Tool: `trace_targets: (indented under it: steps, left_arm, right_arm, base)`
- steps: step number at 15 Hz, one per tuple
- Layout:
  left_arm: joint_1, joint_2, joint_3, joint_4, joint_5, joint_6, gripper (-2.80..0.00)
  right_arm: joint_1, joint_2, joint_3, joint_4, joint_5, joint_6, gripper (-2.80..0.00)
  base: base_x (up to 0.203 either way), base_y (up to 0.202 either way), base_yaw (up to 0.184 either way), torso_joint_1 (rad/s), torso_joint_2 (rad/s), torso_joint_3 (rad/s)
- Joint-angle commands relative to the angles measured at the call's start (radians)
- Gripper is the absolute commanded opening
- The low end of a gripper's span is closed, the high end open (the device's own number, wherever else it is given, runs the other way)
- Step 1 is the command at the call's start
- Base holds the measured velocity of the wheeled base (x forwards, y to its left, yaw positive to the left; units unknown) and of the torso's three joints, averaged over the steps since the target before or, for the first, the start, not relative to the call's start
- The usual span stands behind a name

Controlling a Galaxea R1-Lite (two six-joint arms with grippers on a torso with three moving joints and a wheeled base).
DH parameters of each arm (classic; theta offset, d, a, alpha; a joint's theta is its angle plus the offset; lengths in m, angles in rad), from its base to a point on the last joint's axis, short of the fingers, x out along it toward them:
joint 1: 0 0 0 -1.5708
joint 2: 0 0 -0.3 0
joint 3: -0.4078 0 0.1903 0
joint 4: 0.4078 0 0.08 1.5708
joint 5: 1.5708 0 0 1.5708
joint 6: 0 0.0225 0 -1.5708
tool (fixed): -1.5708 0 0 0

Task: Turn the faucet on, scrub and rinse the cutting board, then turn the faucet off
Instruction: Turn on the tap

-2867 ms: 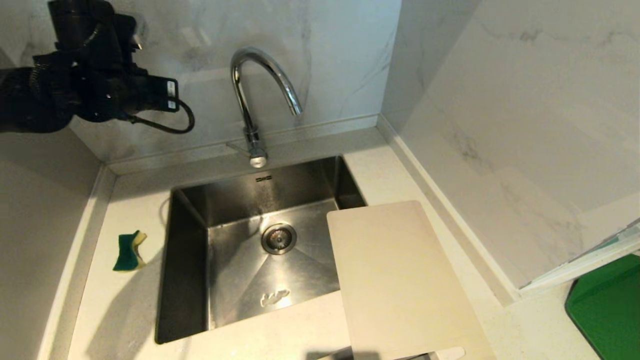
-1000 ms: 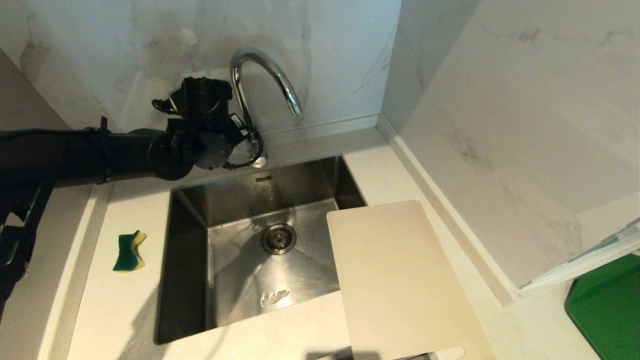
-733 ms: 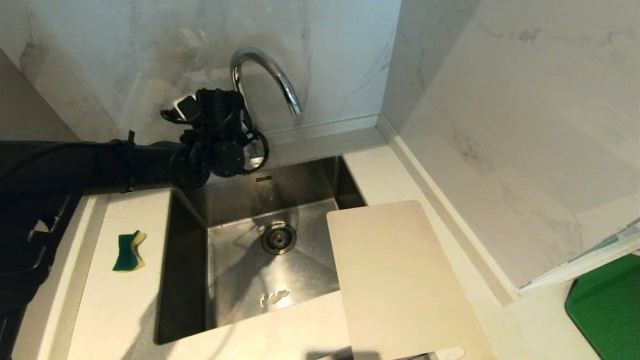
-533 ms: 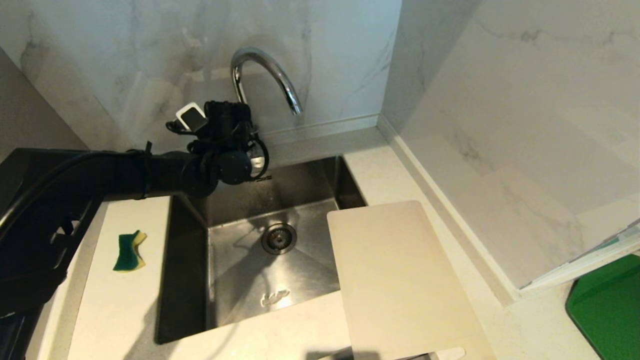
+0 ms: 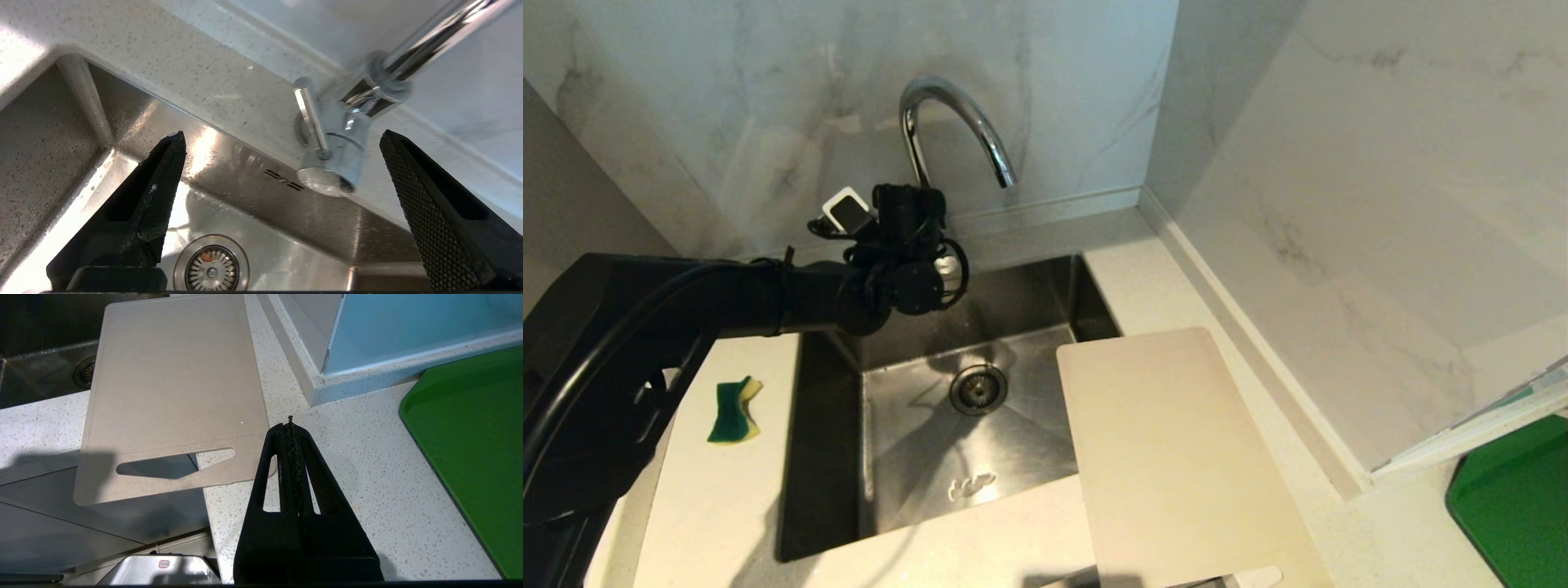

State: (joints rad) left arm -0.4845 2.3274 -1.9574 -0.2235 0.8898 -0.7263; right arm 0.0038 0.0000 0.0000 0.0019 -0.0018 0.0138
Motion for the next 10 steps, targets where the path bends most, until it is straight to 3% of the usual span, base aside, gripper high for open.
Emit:
trace_targets:
  steps: [1,10]
  left_arm:
    - [0.003,0.016,0.000,-0.002,0.001,-0.004,0.00]
    - [0.061,0.069,-0.008,-0.007,-0.084,-0.005,0.00]
  right_arm:
    - [0.001,0.002,0.002,0.000,0.000,0.000,-2.80]
    - [0.001,0.002,0.001,0.000,0.000,0.000,-2.80]
  base:
    - [0.000,0.000,0.000,0.000,0.00,0.000]
    - [0.000,0.000,0.000,0.000,0.00,0.000]
